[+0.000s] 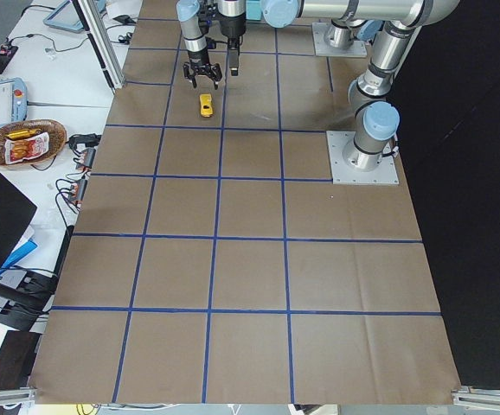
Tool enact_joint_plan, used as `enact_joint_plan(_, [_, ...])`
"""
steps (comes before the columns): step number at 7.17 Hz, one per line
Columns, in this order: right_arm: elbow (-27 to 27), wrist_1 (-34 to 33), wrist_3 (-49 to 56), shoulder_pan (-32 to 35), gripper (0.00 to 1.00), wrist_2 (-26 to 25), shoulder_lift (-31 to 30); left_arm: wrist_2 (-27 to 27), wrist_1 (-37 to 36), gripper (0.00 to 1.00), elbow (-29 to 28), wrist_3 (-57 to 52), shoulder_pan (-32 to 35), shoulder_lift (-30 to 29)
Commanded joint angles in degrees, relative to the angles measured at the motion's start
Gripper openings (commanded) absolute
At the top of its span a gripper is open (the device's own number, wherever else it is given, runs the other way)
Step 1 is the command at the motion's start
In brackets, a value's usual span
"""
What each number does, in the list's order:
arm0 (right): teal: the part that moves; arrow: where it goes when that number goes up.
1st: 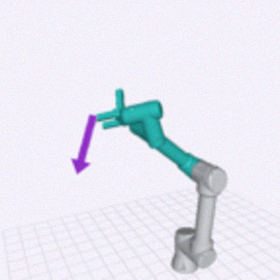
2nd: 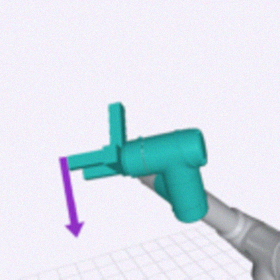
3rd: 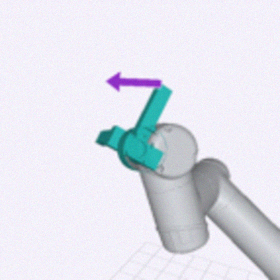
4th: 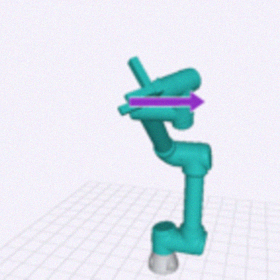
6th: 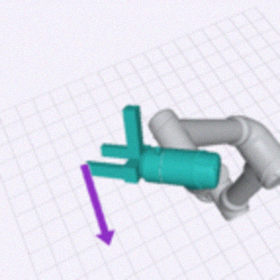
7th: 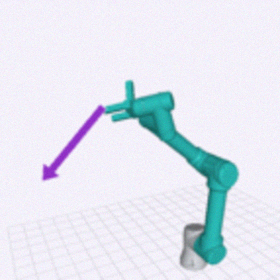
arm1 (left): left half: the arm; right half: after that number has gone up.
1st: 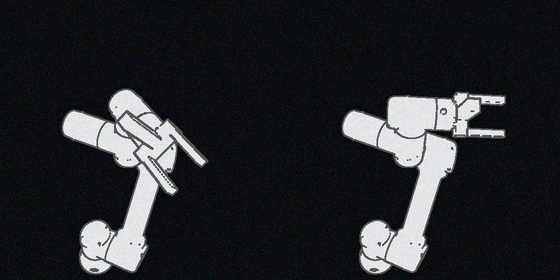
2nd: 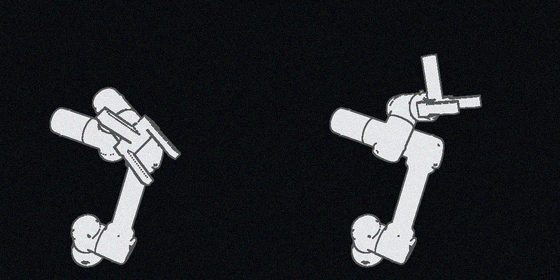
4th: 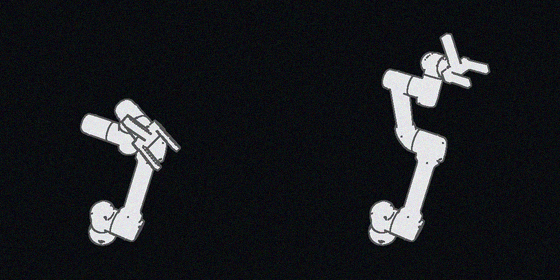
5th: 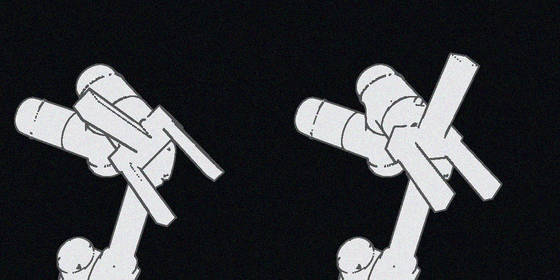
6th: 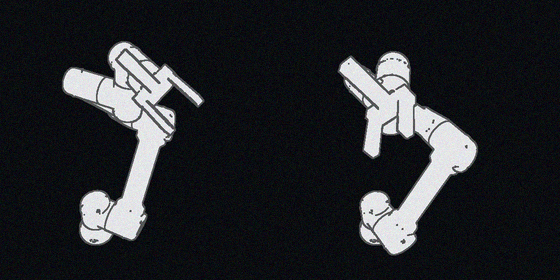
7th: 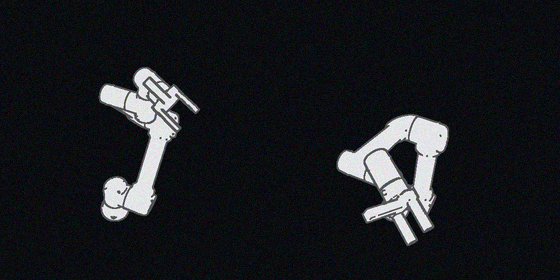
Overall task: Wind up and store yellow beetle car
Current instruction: 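Lower the right gripper onto the car and close it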
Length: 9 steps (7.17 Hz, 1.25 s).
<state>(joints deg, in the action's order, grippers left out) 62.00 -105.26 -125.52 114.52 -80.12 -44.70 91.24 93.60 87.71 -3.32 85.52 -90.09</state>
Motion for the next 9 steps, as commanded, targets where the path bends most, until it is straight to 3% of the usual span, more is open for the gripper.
enact_joint_plan(1, [-0.04,-0.56,6.84,0.0,0.99,-0.65,1.54,0.0,0.0,1.0,0.01,0.16,0.08,0.0])
enact_joint_plan(4, [-0.21,-5.01,8.98,0.0,0.99,-1.61,3.82,0.0,0.0,1.0,0.01,0.16,0.08,0.0])
enact_joint_plan(9, [0.05,-5.48,8.89,0.7,0.99,-2.41,5.32,0.08,0.0,1.0,0.01,0.24,0.17,0.0])
